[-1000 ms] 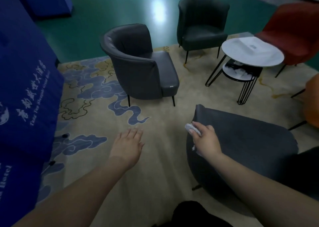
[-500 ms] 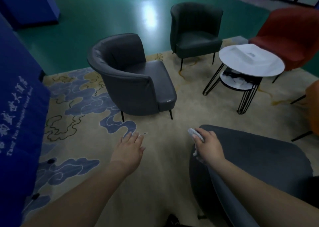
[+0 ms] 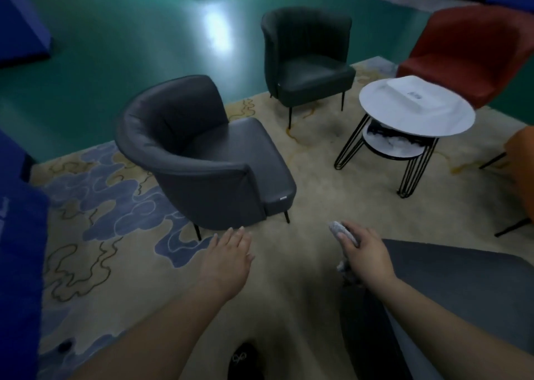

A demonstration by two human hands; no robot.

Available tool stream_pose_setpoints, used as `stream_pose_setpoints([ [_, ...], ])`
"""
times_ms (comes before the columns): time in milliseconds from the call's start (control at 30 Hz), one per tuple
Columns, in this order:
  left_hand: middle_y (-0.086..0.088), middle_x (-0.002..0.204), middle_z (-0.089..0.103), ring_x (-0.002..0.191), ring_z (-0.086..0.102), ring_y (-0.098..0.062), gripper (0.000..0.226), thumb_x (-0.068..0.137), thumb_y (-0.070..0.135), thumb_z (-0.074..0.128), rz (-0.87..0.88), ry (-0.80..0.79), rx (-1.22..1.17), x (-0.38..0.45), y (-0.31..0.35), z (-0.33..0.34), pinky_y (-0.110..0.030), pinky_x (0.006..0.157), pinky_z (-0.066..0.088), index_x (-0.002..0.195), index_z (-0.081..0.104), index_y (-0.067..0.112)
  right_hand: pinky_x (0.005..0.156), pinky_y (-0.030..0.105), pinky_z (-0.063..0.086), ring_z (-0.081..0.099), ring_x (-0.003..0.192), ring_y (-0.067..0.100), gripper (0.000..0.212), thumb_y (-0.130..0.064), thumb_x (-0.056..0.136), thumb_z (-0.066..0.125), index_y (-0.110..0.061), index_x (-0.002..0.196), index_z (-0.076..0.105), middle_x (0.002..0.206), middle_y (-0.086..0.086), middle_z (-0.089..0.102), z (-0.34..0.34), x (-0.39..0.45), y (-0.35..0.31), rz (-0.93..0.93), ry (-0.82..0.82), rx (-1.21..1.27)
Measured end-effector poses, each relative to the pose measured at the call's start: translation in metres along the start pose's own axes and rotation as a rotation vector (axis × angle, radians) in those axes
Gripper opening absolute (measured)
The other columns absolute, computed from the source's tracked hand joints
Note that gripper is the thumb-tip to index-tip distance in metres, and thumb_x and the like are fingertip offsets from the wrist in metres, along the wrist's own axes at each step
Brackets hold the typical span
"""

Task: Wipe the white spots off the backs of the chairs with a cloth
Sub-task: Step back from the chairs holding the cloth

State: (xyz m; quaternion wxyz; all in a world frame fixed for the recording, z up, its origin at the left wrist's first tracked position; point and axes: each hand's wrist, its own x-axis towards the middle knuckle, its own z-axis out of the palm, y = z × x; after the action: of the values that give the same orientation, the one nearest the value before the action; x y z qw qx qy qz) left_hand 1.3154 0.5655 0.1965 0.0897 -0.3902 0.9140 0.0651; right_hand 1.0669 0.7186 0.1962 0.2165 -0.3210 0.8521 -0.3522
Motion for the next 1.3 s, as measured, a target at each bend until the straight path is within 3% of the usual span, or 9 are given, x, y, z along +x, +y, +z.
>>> stream_pose_setpoints([
  [200,0.005,0.159,0.017,0.146,0.013,-0.018,0.055,0.100,0.044,0.024,0.171,0.032,0.117,0.101,-0.042,-0.025,-0.042,0.117,0.010,0.152,0.019,0.024,0.082,0.021,0.034,0.046,0.089,0.008,0.040,-0.042,0.093,0.055,-0.028,0.130,0.057,0.111,0.001,0.052,0.014,0.053,-0.020,0.099,0.174,0.003],
  [333,0.004,0.159,0.017,0.146,0.014,-0.018,0.056,0.100,0.045,0.022,0.278,0.011,0.168,0.168,-0.043,-0.033,-0.042,0.117,0.010,0.152,0.018,0.024,0.084,0.021,0.036,0.049,0.097,0.008,0.039,-0.041,0.093,0.056,-0.027,0.129,0.058,0.113,0.003,0.057,0.010,0.079,-0.014,0.173,0.230,0.022],
  [500,0.004,0.159,0.018,0.145,0.016,-0.018,0.056,0.100,0.045,0.021,0.372,0.015,0.196,0.259,-0.011,-0.043,-0.042,0.117,0.013,0.152,0.017,0.024,0.087,0.032,0.049,0.062,0.094,0.019,0.036,-0.032,0.095,0.055,-0.023,0.130,0.058,0.110,0.010,0.061,-0.016,0.142,0.002,0.229,0.291,0.090],
  [600,0.005,0.159,0.016,0.146,0.014,-0.017,0.055,0.101,0.043,0.021,0.409,-0.011,0.202,0.311,0.013,-0.054,-0.041,0.117,0.012,0.152,0.015,0.024,0.077,0.028,0.052,0.065,0.083,0.017,0.036,-0.029,0.095,0.055,-0.024,0.131,0.056,0.108,0.013,0.060,-0.031,0.191,0.010,0.255,0.316,0.126],
  [700,0.005,0.160,0.014,0.146,0.012,-0.016,0.055,0.101,0.043,0.023,0.405,-0.040,0.185,0.360,0.034,-0.065,-0.040,0.117,0.011,0.152,0.015,0.024,0.061,0.010,0.042,0.059,0.077,0.004,0.037,-0.030,0.094,0.056,-0.026,0.131,0.056,0.114,0.008,0.055,-0.046,0.238,0.016,0.291,0.338,0.131],
  [867,0.005,0.158,0.018,0.145,0.014,-0.016,0.054,0.101,0.042,0.023,0.445,-0.031,0.164,0.427,0.072,-0.078,-0.041,0.118,0.012,0.151,0.020,0.023,0.090,0.024,0.041,0.055,0.106,0.016,0.042,-0.030,0.093,0.058,-0.023,0.134,0.054,0.123,0.005,0.054,-0.073,0.306,0.022,0.296,0.297,0.096],
  [967,0.004,0.158,0.017,0.145,0.014,-0.016,0.055,0.100,0.041,0.022,0.459,-0.037,0.162,0.465,0.087,-0.080,-0.041,0.117,0.011,0.152,0.016,0.024,0.098,0.028,0.041,0.054,0.113,0.018,0.044,-0.028,0.092,0.059,-0.021,0.135,0.053,0.126,0.007,0.055,-0.083,0.344,0.022,0.311,0.293,0.099],
  [1133,0.000,0.160,0.013,0.145,0.015,-0.020,0.058,0.101,0.042,0.021,0.544,-0.045,0.221,0.545,0.111,-0.090,-0.040,0.117,0.013,0.153,0.008,0.021,0.089,0.017,0.031,0.050,0.111,0.013,0.047,-0.030,0.093,0.058,-0.023,0.139,0.049,0.128,0.006,0.050,-0.096,0.412,0.021,0.348,0.318,0.104],
  [1300,0.002,0.160,0.012,0.146,0.010,-0.017,0.058,0.101,0.043,0.020,0.634,-0.020,0.178,0.638,0.141,-0.112,-0.040,0.117,0.009,0.153,0.008,0.022,0.088,0.018,0.032,0.052,0.114,0.018,0.050,-0.028,0.094,0.058,-0.020,0.142,0.046,0.131,0.007,0.048,-0.114,0.483,0.012,0.394,0.373,0.118],
])
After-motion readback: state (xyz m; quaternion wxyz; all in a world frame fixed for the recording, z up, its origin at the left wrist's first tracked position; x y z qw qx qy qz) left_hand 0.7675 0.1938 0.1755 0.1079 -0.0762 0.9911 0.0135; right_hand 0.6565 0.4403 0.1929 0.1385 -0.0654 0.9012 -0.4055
